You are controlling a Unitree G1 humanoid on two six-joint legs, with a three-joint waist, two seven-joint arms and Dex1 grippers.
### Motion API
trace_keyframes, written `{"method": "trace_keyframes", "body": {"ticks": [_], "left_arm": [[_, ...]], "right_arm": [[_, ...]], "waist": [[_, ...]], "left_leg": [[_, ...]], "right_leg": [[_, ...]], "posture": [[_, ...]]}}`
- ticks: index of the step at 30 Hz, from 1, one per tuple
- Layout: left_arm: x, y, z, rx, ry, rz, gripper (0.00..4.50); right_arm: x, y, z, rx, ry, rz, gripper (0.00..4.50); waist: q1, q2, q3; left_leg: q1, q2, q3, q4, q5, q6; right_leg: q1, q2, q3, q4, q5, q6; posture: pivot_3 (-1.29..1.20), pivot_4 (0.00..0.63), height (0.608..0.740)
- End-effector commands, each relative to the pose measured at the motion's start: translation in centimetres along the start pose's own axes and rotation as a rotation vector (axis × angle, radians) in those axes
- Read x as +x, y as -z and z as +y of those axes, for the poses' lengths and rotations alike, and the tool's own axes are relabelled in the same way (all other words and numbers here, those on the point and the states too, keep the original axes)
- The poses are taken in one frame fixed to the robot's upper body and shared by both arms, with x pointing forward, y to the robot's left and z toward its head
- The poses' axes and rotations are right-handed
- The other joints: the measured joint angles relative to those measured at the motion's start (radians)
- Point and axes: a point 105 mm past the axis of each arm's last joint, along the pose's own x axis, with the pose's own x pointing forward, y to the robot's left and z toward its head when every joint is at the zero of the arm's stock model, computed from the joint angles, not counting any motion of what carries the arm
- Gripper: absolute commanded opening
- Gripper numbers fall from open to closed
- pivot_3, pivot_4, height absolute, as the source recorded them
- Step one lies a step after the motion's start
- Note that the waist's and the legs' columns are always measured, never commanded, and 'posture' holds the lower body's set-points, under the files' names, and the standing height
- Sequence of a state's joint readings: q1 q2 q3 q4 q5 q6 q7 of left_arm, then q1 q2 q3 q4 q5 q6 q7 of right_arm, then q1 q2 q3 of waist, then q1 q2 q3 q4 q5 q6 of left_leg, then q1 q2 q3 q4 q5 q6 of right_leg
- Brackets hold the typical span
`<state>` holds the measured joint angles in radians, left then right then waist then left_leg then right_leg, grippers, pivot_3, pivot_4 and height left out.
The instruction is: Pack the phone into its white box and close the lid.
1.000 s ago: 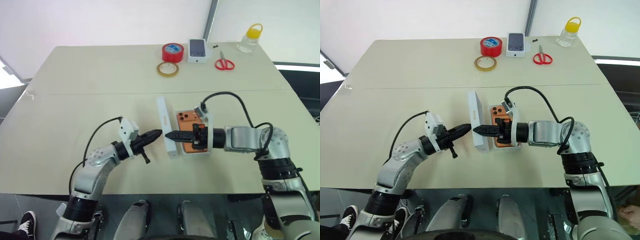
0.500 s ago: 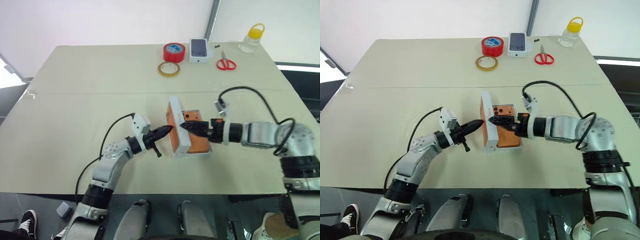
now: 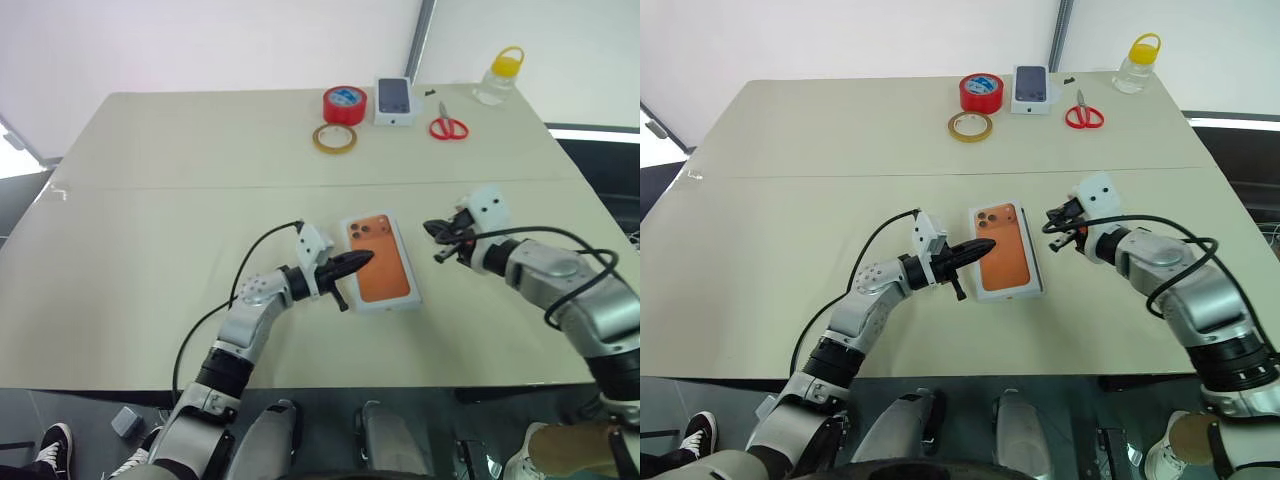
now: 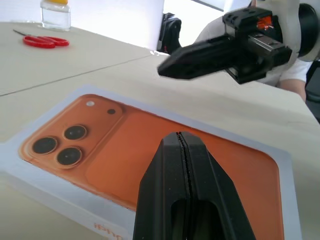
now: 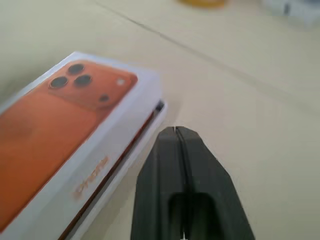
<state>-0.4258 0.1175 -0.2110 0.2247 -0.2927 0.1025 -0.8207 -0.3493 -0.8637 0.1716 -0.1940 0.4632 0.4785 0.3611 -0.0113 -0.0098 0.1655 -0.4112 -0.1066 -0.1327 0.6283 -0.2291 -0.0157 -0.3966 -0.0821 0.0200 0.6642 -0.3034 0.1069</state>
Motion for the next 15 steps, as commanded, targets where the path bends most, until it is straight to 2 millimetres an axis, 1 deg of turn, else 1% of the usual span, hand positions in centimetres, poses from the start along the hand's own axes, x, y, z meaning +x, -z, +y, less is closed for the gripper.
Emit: {"method": "trace_keyframes", "body": {"ticks": [1, 3, 4, 5, 7, 9, 13, 15], "left_arm": [[-1.7, -1.9, 0.9, 0.057, -0.051, -0.029, 0.00], [-2.6, -1.9, 1.2, 0.054, -0.073, -0.011, 0.00], [-3.2, -1.4, 1.5, 0.058, -0.093, 0.025, 0.00], [-3.7, -0.8, 1.7, 0.052, -0.112, 0.068, 0.00], [-4.7, 1.6, 2.2, 0.101, -0.141, 0.205, 0.00], [-4.6, 2.5, 2.3, 0.038, -0.154, 0.226, 0.00], [-3.1, 2.2, 2.2, 0.039, -0.151, 0.209, 0.00], [-2.3, 2.7, 2.1, 0.042, -0.142, 0.224, 0.00]], "right_arm": [[0.3, 0.2, 1.8, -0.085, -0.030, -0.025, 0.06], [0.4, 0.8, 1.7, -0.103, -0.014, -0.012, 0.06], [0.4, 1.0, 1.5, -0.094, -0.007, -0.012, 0.06], [0.4, 1.0, 1.4, -0.088, -0.004, -0.014, 0.06], [0.5, 1.1, 1.5, -0.093, -0.009, -0.016, 0.06], [0.7, 1.4, 1.6, -0.062, -0.009, -0.020, 0.06], [0.8, 1.1, 2.0, -0.103, -0.017, -0.026, 0.06], [0.9, 0.9, 1.8, -0.110, -0.009, -0.028, 0.06]], "waist": [[0.000, -0.002, 0.001], [0.001, -0.001, 0.001], [0.002, -0.001, 0.001], [0.001, -0.001, 0.001], [0.001, -0.001, 0.001], [0.002, -0.001, 0.001], [0.007, -0.001, 0.001], [0.009, -0.001, 0.001]], "left_leg": [[0.000, 0.000, 0.000, 0.000, 0.000, 0.000], [0.000, 0.000, -0.001, 0.000, 0.000, 0.000], [0.000, -0.001, -0.001, 0.000, 0.000, 0.000], [0.000, -0.001, -0.001, 0.000, 0.000, 0.000], [0.001, -0.001, -0.001, 0.000, 0.000, 0.000], [0.001, -0.001, -0.001, 0.000, 0.000, 0.000], [0.001, -0.001, -0.001, 0.000, 0.000, 0.000], [0.001, -0.001, -0.001, 0.000, 0.000, 0.000]], "right_leg": [[0.000, 0.000, 0.001, 0.000, 0.000, 0.000], [0.000, -0.001, 0.002, 0.000, 0.000, 0.000], [0.000, -0.001, 0.002, 0.000, 0.000, 0.000], [0.000, -0.001, 0.002, 0.000, 0.000, 0.000], [0.001, -0.001, 0.002, 0.000, 0.000, 0.000], [0.001, -0.001, 0.002, 0.000, 0.000, 0.000], [0.001, -0.001, 0.001, 0.000, 0.000, 0.000], [0.001, -0.001, 0.001, -0.001, 0.000, 0.000]], "posture": [[0.00, 0.150, 0.740], [0.00, 0.150, 0.740], [0.00, 0.150, 0.740], [0.00, 0.150, 0.740], [0.00, 0.150, 0.740], [0.00, 0.150, 0.740], [0.00, 0.150, 0.740], [0.00, 0.150, 0.740]]}}
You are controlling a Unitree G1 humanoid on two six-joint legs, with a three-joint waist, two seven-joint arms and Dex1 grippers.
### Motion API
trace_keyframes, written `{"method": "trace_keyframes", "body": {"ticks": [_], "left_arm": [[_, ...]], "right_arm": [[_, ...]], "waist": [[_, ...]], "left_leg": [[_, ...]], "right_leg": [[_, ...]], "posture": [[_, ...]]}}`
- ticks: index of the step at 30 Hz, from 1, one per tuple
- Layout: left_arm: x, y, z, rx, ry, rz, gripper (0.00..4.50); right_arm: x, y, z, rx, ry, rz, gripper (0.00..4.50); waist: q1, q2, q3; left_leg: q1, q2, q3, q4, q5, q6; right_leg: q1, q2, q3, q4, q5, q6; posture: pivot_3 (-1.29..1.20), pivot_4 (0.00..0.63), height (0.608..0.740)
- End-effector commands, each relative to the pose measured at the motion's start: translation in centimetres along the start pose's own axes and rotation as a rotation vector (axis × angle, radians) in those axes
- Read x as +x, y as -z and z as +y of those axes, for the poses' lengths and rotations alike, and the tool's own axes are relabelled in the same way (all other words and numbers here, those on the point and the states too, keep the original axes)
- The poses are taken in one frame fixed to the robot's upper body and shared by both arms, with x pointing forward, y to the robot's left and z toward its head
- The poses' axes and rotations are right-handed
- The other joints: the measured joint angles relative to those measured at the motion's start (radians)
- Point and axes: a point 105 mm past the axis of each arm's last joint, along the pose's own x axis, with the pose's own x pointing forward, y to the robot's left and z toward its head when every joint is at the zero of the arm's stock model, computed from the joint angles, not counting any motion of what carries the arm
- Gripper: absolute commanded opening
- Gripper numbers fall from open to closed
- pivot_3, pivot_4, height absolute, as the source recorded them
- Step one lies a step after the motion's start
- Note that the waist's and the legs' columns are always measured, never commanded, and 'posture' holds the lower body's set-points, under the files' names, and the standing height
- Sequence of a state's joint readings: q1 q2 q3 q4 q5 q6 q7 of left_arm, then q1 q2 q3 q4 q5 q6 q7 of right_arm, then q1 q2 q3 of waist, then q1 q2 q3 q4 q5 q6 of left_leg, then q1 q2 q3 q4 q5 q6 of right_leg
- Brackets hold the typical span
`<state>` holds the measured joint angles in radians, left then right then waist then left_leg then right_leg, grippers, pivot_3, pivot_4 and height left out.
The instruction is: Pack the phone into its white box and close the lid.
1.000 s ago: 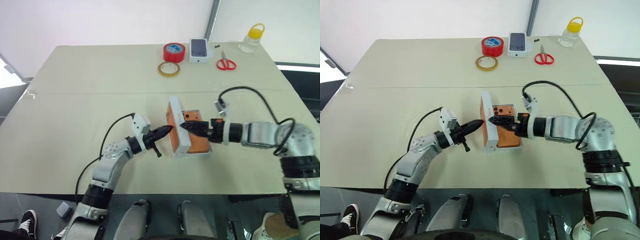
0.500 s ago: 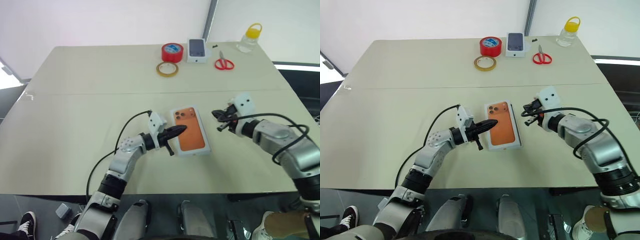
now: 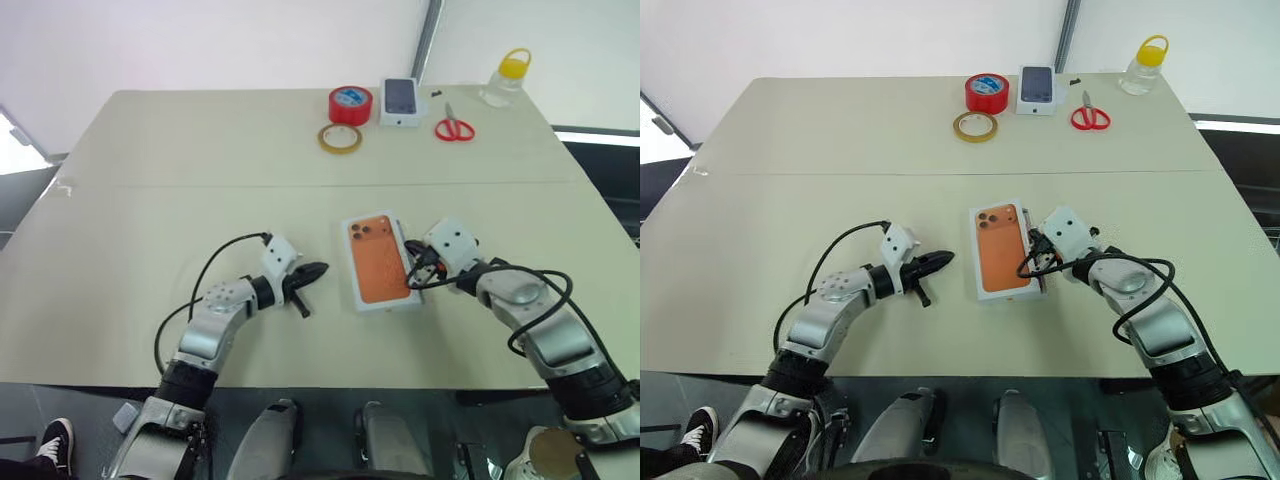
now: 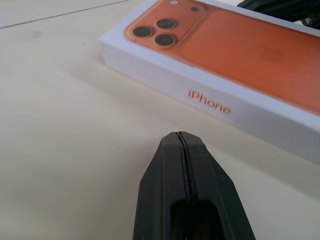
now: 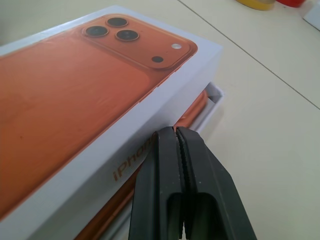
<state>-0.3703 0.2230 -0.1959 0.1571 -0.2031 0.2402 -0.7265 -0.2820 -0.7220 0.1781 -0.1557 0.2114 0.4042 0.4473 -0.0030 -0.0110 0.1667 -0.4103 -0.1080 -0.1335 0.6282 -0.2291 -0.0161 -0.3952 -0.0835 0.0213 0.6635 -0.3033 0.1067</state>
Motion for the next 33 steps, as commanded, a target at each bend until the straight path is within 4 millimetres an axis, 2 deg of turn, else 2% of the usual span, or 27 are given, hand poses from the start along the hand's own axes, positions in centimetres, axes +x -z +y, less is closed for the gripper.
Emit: {"method": "trace_keyframes", "body": {"ticks": [1, 6, 10, 17, 20, 26, 29, 33], "left_arm": [[1.5, 0.1, -0.7, 0.019, 0.031, 0.016, 0.00], [3.2, -0.1, -1.6, 0.001, 0.073, 0.009, 0.00], [3.9, -1.3, -2.3, -0.020, 0.093, -0.039, 0.00], [4.2, -2.8, -3.2, -0.011, 0.116, -0.087, 0.00], [4.0, -3.1, -3.2, -0.006, 0.110, -0.106, 0.00], [3.8, -2.8, -3.2, 0.024, 0.112, -0.088, 0.00], [3.7, -1.9, -3.2, 0.040, 0.103, -0.064, 0.00], [3.5, -2.0, -2.9, 0.042, 0.086, -0.076, 0.00]], "right_arm": [[-0.2, -1.7, -0.8, -0.035, 0.032, -0.058, 0.06], [-0.2, -1.9, -0.9, -0.071, 0.038, -0.056, 0.06], [-0.6, -1.4, -1.0, -0.082, 0.045, -0.040, 0.06], [-0.7, -1.2, -1.6, -0.090, 0.066, -0.023, 0.06], [-0.6, -1.1, -1.1, -0.111, 0.050, -0.018, 0.06], [-0.5, -0.9, -0.9, -0.126, 0.048, -0.011, 0.06], [-0.4, -0.5, -0.6, -0.139, 0.034, 0.013, 0.06], [-0.5, 0.5, -0.5, -0.152, 0.036, 0.057, 0.06]], "waist": [[0.004, 0.000, 0.000], [0.012, 0.000, 0.000], [0.017, 0.000, 0.000], [0.013, 0.000, 0.000], [0.013, 0.000, 0.000], [0.013, 0.000, 0.000], [0.013, 0.000, 0.000], [0.014, 0.000, 0.000]], "left_leg": [[0.000, 0.000, 0.000, 0.000, 0.000, 0.000], [0.000, 0.000, 0.000, 0.000, 0.000, 0.000], [0.000, 0.000, 0.000, 0.001, 0.000, 0.000], [0.000, 0.000, 0.000, 0.000, 0.000, 0.000], [0.000, 0.000, 0.000, 0.000, 0.000, 0.000], [0.000, 0.000, 0.000, 0.000, 0.000, 0.000], [0.000, 0.000, 0.000, 0.000, 0.000, 0.000], [0.000, 0.000, 0.000, 0.001, 0.000, 0.000]], "right_leg": [[0.000, 0.000, 0.000, 0.000, 0.000, 0.000], [0.000, 0.000, 0.000, 0.000, 0.000, 0.000], [0.000, 0.000, 0.000, 0.000, 0.000, 0.000], [0.000, 0.000, 0.000, 0.000, 0.000, 0.000], [0.000, 0.000, 0.000, 0.000, 0.000, 0.000], [0.000, 0.000, 0.000, 0.000, 0.000, 0.000], [0.000, 0.000, 0.000, 0.000, 0.000, 0.000], [0.000, 0.000, 0.000, 0.000, 0.000, 0.000]], "posture": [[0.00, 0.150, 0.740], [0.00, 0.150, 0.740], [0.00, 0.150, 0.740], [0.00, 0.150, 0.740], [0.00, 0.150, 0.740], [0.00, 0.150, 0.740], [0.00, 0.150, 0.740], [0.00, 0.150, 0.740]]}}
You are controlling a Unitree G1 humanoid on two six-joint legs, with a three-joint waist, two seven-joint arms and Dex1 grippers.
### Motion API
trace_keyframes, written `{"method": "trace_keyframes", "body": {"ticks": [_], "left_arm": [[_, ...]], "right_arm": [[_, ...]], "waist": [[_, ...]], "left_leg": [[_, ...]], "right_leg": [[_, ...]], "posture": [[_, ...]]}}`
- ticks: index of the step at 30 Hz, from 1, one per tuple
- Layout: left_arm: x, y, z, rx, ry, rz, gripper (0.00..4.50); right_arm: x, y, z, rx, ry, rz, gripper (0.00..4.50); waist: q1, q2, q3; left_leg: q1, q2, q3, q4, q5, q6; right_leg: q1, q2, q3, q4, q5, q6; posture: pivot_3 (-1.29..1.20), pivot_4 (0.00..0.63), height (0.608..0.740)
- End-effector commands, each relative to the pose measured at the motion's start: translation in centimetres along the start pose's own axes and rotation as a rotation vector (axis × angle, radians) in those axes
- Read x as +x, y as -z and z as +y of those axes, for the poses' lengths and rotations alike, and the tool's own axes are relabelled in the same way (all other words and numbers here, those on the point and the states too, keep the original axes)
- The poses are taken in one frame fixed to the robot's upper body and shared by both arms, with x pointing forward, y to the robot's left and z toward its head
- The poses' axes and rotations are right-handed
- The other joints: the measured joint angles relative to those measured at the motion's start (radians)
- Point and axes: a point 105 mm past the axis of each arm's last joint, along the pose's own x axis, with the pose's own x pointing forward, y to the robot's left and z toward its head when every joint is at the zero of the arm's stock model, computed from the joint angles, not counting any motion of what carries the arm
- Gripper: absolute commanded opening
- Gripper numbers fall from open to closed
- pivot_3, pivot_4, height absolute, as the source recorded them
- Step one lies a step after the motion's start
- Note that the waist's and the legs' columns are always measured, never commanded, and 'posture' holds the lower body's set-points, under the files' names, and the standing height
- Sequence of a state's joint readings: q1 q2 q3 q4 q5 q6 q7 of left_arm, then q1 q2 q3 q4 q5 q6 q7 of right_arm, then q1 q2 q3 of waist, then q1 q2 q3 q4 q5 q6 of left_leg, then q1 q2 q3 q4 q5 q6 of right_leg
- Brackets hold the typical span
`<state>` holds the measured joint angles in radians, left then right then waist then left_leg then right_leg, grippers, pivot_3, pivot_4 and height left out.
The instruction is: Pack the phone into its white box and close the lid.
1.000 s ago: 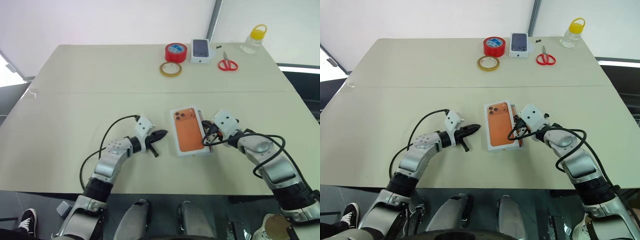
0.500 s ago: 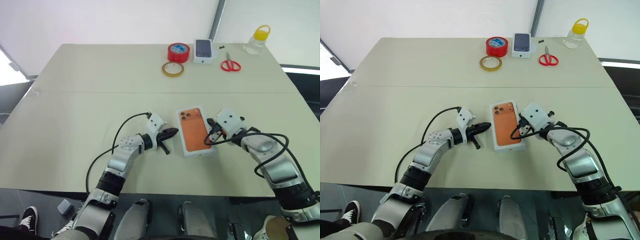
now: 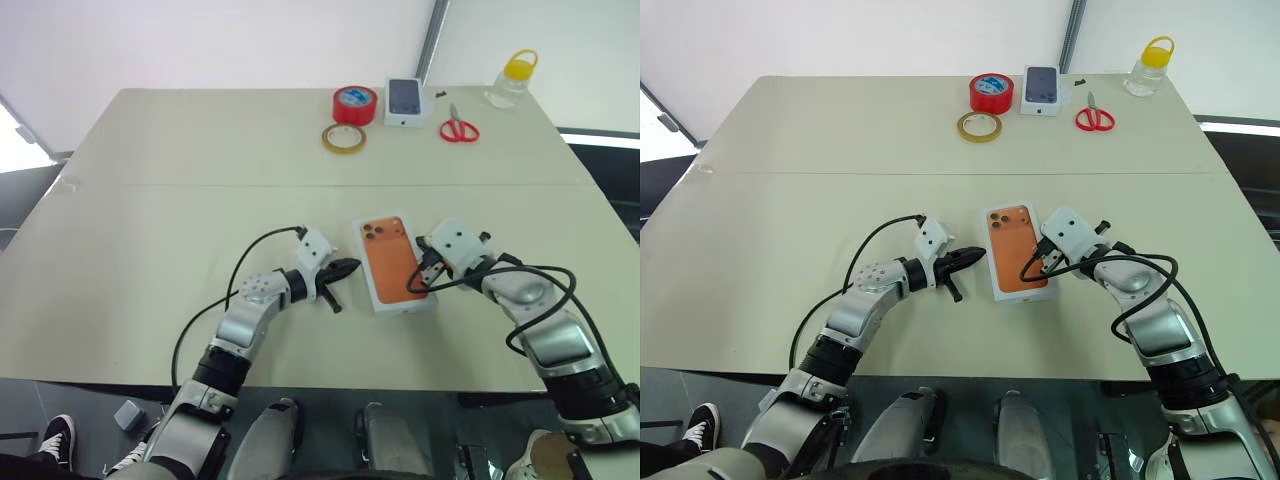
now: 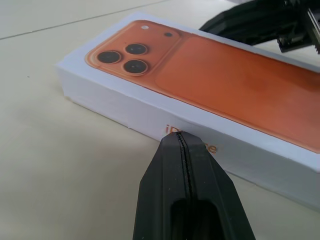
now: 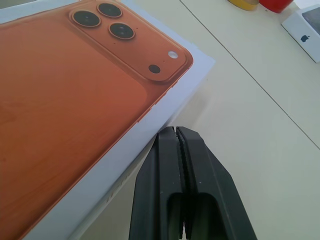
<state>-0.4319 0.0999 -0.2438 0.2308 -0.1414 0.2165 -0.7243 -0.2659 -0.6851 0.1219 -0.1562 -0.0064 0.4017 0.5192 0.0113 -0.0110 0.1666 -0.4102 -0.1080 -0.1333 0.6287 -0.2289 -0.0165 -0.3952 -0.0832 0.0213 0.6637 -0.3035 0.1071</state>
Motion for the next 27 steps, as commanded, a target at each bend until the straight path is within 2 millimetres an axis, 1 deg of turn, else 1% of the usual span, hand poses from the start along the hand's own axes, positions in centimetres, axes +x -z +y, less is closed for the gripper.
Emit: {"method": "trace_keyframes", "body": {"ticks": [1, 5, 7, 9, 11, 14, 17, 19, 20, 23, 25, 26, 27], "left_arm": [[0.0, -1.2, -0.2, 0.043, 0.001, -0.045, 0.00], [-0.2, -1.2, 0.1, 0.039, -0.017, -0.048, 0.00], [-0.3, -1.5, 0.2, 0.041, -0.018, -0.065, 0.00], [-0.3, -1.5, 0.4, 0.055, -0.022, -0.047, 0.00], [-1.1, -1.4, 1.2, 0.054, -0.047, -0.043, 0.00], [-2.0, -2.0, 2.2, 0.052, -0.074, -0.066, 0.00], [-1.9, -3.8, 3.2, 0.038, -0.091, -0.124, 0.00], [-1.2, -4.9, 3.4, 0.038, -0.090, -0.153, 0.00], [-0.7, -5.4, 3.4, 0.045, -0.086, -0.163, 0.00], [1.0, -5.9, 3.3, 0.053, -0.079, -0.165, 0.00], [2.6, -4.8, 3.4, 0.048, -0.096, -0.089, 0.00], [3.0, -4.3, 3.4, 0.052, -0.104, -0.056, 0.00], [3.5, -3.4, 3.5, 0.080, -0.116, -0.008, 0.00]], "right_arm": [[0.0, -0.3, 0.5, -0.025, -0.013, -0.007, 0.06], [0.1, -0.1, 0.1, -0.027, -0.004, 0.006, 0.06], [0.2, -0.1, -0.2, -0.018, 0.009, 0.006, 0.06], [0.1, 0.0, -0.4, -0.051, 0.016, 0.015, 0.06], [-0.1, -0.1, -1.7, -0.047, 0.051, 0.008, 0.06], [-0.5, -1.0, -3.6, 0.010, 0.102, -0.041, 0.06], [-0.7, -3.1, -4.1, 0.056, 0.086, -0.146, 0.06], [-0.5, -4.2, -3.9, 0.110, 0.063, -0.199, 0.06], [-0.4, -4.6, -3.6, 0.103, 0.046, -0.209, 0.06], [0.2, -4.7, -2.2, 0.083, -0.002, -0.204, 0.06], [0.6, -4.3, -0.8, 0.096, -0.051, -0.187, 0.06], [0.6, -4.2, -0.4, 0.099, -0.068, -0.180, 0.06], [0.7, -3.3, 0.9, 0.069, -0.118, -0.138, 0.06]], "waist": [[-0.001, 0.000, 0.000], [-0.003, 0.000, 0.000], [-0.003, 0.000, 0.000], [-0.002, 0.000, 0.000], [-0.003, 0.000, 0.000], [-0.005, 0.000, 0.000], [-0.004, 0.000, 0.000], [-0.002, 0.000, 0.000], [-0.001, 0.000, 0.000], [0.001, 0.000, 0.000], [0.001, 0.000, 0.000], [0.001, -0.001, 0.000], [0.001, -0.001, 0.000]], "left_leg": [[0.000, 0.000, 0.000, 0.000, 0.000, 0.000], [0.000, 0.000, 0.000, 0.000, 0.000, 0.000], [0.000, 0.000, 0.000, 0.000, 0.000, 0.000], [0.000, 0.000, 0.000, 0.000, 0.000, 0.000], [0.000, 0.000, 0.000, 0.000, 0.000, 0.000], [0.000, 0.000, 0.000, 0.000, 0.001, -0.001], [0.000, 0.000, 0.000, 0.000, 0.001, -0.002], [0.000, 0.000, 0.000, 0.000, 0.001, -0.002], [0.000, 0.000, 0.000, 0.000, 0.001, -0.002], [0.000, -0.001, 0.000, 0.001, 0.002, -0.003], [0.000, -0.001, 0.001, 0.001, 0.003, -0.005], [0.000, -0.001, 0.001, 0.001, 0.003, -0.005], [0.000, -0.001, 0.001, 0.001, 0.003, -0.005]], "right_leg": [[0.000, 0.000, 0.000, 0.000, 0.000, 0.000], [0.000, 0.000, 0.000, 0.000, 0.000, 0.000], [0.000, 0.000, 0.000, 0.000, 0.000, 0.000], [0.000, 0.000, 0.000, 0.000, 0.000, 0.000], [0.000, 0.000, 0.000, 0.000, 0.000, 0.000], [0.000, 0.000, 0.000, 0.001, 0.000, 0.000], [-0.001, 0.000, 0.000, 0.001, 0.000, 0.000], [0.000, 0.000, 0.000, 0.001, 0.000, 0.000], [0.000, 0.000, 0.000, 0.001, 0.000, 0.000], [0.001, 0.000, -0.001, 0.000, 0.000, 0.000], [0.001, 0.000, -0.001, 0.000, 0.000, 0.000], [0.001, 0.000, -0.001, 0.000, 0.000, 0.000], [0.001, 0.000, -0.001, 0.000, 0.000, 0.001]], "posture": [[0.00, 0.150, 0.740], [0.00, 0.150, 0.740], [0.00, 0.150, 0.740], [0.00, 0.150, 0.740], [0.00, 0.150, 0.740], [0.00, 0.150, 0.740], [0.00, 0.150, 0.740], [0.00, 0.150, 0.740], [0.00, 0.150, 0.740], [0.00, 0.150, 0.740], [0.00, 0.150, 0.740], [0.00, 0.150, 0.740], [0.00, 0.150, 0.740]]}}
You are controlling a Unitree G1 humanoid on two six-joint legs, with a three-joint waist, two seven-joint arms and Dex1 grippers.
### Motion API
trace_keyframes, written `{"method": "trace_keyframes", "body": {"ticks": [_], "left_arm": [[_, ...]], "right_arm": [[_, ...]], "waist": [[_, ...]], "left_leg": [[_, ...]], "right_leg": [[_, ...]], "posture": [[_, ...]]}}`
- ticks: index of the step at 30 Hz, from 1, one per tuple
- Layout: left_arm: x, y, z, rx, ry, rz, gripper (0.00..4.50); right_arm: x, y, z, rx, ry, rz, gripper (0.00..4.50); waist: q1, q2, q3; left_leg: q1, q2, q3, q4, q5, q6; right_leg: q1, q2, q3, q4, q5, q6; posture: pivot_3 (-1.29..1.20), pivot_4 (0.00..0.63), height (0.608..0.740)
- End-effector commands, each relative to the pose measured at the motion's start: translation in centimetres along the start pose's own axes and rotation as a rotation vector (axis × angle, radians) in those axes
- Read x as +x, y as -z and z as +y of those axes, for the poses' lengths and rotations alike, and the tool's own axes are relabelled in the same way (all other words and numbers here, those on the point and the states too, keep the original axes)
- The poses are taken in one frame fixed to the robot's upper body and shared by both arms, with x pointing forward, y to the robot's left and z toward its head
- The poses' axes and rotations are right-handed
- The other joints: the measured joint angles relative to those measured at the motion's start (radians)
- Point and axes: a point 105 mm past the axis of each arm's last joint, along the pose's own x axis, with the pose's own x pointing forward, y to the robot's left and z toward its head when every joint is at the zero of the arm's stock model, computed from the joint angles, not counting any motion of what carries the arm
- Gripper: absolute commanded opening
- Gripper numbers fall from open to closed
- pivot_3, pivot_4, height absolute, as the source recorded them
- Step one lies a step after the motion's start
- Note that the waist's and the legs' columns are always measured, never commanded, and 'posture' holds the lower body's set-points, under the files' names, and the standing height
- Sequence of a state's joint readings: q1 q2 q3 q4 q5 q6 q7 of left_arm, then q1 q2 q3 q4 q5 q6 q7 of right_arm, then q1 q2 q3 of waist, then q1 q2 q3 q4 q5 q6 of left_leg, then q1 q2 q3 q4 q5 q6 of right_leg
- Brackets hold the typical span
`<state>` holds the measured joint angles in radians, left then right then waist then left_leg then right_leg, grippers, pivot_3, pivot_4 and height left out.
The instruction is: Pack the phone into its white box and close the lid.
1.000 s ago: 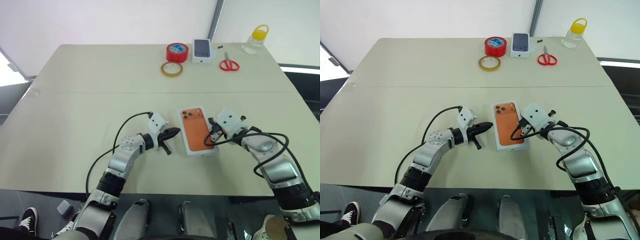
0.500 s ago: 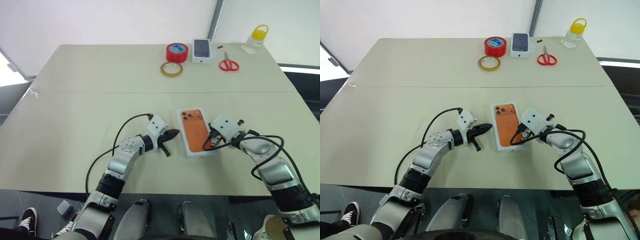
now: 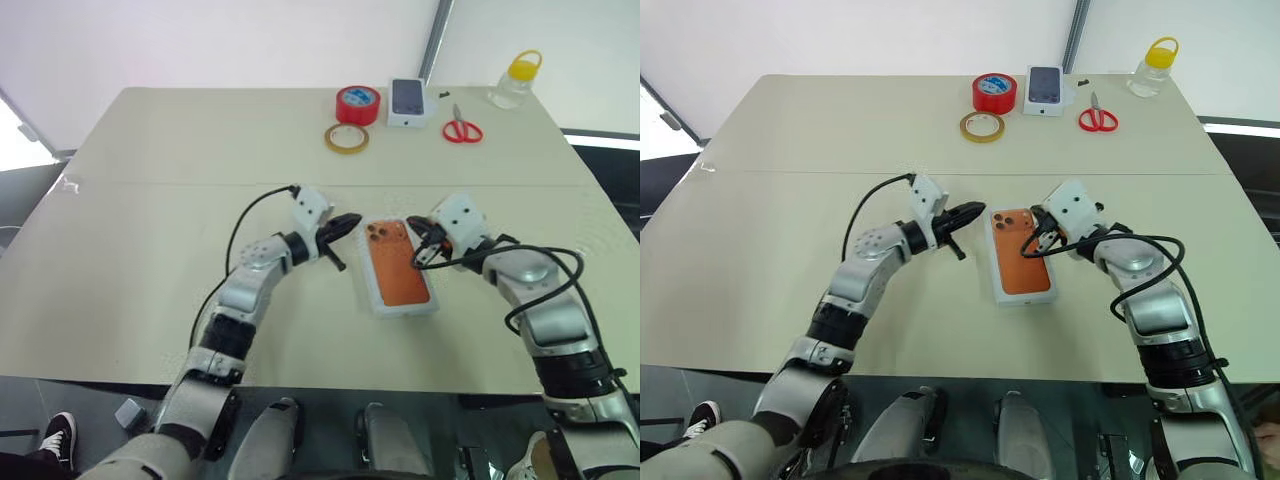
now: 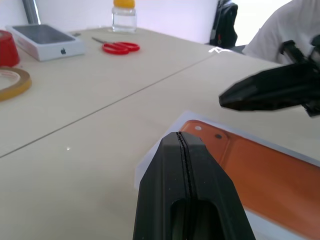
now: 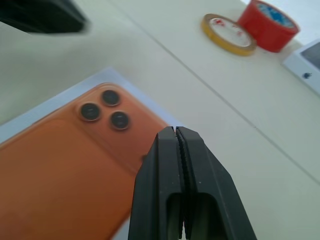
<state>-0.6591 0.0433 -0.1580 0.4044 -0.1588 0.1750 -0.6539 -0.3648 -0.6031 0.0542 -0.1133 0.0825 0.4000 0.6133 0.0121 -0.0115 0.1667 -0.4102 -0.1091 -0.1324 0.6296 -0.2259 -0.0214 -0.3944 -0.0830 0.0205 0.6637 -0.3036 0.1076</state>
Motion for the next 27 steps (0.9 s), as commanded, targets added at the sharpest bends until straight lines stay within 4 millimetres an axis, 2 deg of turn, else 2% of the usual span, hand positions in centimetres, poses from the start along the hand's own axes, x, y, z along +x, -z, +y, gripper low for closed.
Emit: {"method": "trace_keyframes", "body": {"ticks": [1, 4, 7, 9, 14, 17, 20, 22, 26, 27], "left_arm": [[1.1, 2.5, 0.0, 0.059, -0.031, 0.125, 0.00], [1.0, 4.6, -0.2, 0.072, -0.030, 0.210, 0.00], [0.2, 5.5, -0.4, 0.087, -0.018, 0.234, 0.00], [-0.2, 5.4, -0.4, 0.061, -0.012, 0.217, 0.00], [-1.3, 4.6, -1.0, -0.003, 0.058, 0.169, 0.00], [-1.9, 4.1, -1.1, -0.061, 0.083, 0.142, 0.00], [-2.7, 2.5, -0.8, -0.082, 0.091, 0.082, 1.34], [-3.6, 1.2, 0.3, -0.022, 0.050, 0.040, 2.36], [-6.9, -0.3, 3.1, 0.026, -0.044, 0.015, 4.40], [-8.0, -0.3, 3.6, 0.032, -0.053, 0.029, 4.46]], "right_arm": [[-0.2, 0.9, 2.8, -0.082, -0.111, 0.050, 0.06], [-1.0, 2.8, 5.0, -0.130, -0.199, 0.125, 0.06], [-1.9, 3.9, 5.1, -0.120, -0.199, 0.177, 0.06], [-2.3, 3.7, 5.2, -0.096, -0.218, 0.169, 0.06], [-4.5, 3.4, 7.2, -0.011, -0.386, 0.175, 0.06], [-4.5, 2.4, 6.1, 0.065, -0.360, 0.128, 0.06], [-3.8, 0.9, 5.0, 0.101, -0.318, 0.059, 1.41], [-3.4, -0.2, 4.3, 0.126, -0.295, 0.013, 2.40], [-3.2, -1.1, 3.1, 0.146, -0.265, -0.034, 4.48], [-3.2, -1.0, 2.7, 0.147, -0.262, -0.034, 4.50]], "waist": [[-0.002, 0.000, 0.000], [-0.001, -0.001, -0.003], [-0.005, -0.002, -0.008], [-0.006, -0.003, -0.010], [-0.001, -0.004, -0.010], [-0.004, -0.004, -0.010], [-0.008, -0.004, -0.010], [-0.009, -0.004, -0.009], [-0.012, -0.004, -0.009], [-0.011, -0.004, -0.009]], "left_leg": [[0.000, 0.000, 0.000, 0.000, 0.000, 0.000], [0.001, 0.001, 0.000, 0.000, 0.000, 0.000], [0.005, 0.001, 0.000, 0.000, -0.003, 0.005], [0.006, 0.002, -0.001, -0.001, -0.003, 0.005], [0.005, 0.002, -0.001, -0.001, -0.004, 0.005], [0.005, 0.002, -0.001, -0.001, -0.004, 0.005], [0.004, 0.002, -0.001, -0.001, -0.004, 0.006], [0.003, 0.002, -0.001, -0.001, -0.004, 0.005], [0.002, 0.002, -0.001, -0.001, -0.004, 0.005], [0.002, 0.002, -0.001, -0.001, -0.003, 0.005]], "right_leg": [[0.000, 0.000, 0.000, 0.000, 0.000, 0.000], [0.000, 0.001, 0.000, 0.001, 0.000, 0.000], [0.005, 0.001, 0.000, 0.000, 0.000, 0.000], [0.006, 0.001, 0.000, 0.000, 0.000, 0.000], [0.006, 0.001, 0.000, -0.001, 0.000, 0.000], [0.006, 0.000, 0.000, -0.001, 0.000, 0.000], [0.004, 0.001, 0.001, 0.000, 0.000, 0.000], [0.002, 0.000, 0.001, 0.001, 0.000, 0.000], [0.001, 0.000, 0.001, 0.001, 0.000, 0.000], [0.001, 0.000, 0.001, 0.001, 0.000, 0.000]], "posture": [[0.00, 0.150, 0.740], [0.00, 0.150, 0.740], [0.00, 0.150, 0.740], [0.00, 0.150, 0.740], [0.00, 0.150, 0.740], [0.00, 0.150, 0.740], [0.00, 0.150, 0.740], [0.00, 0.150, 0.740], [0.00, 0.150, 0.740], [0.00, 0.150, 0.740]]}}
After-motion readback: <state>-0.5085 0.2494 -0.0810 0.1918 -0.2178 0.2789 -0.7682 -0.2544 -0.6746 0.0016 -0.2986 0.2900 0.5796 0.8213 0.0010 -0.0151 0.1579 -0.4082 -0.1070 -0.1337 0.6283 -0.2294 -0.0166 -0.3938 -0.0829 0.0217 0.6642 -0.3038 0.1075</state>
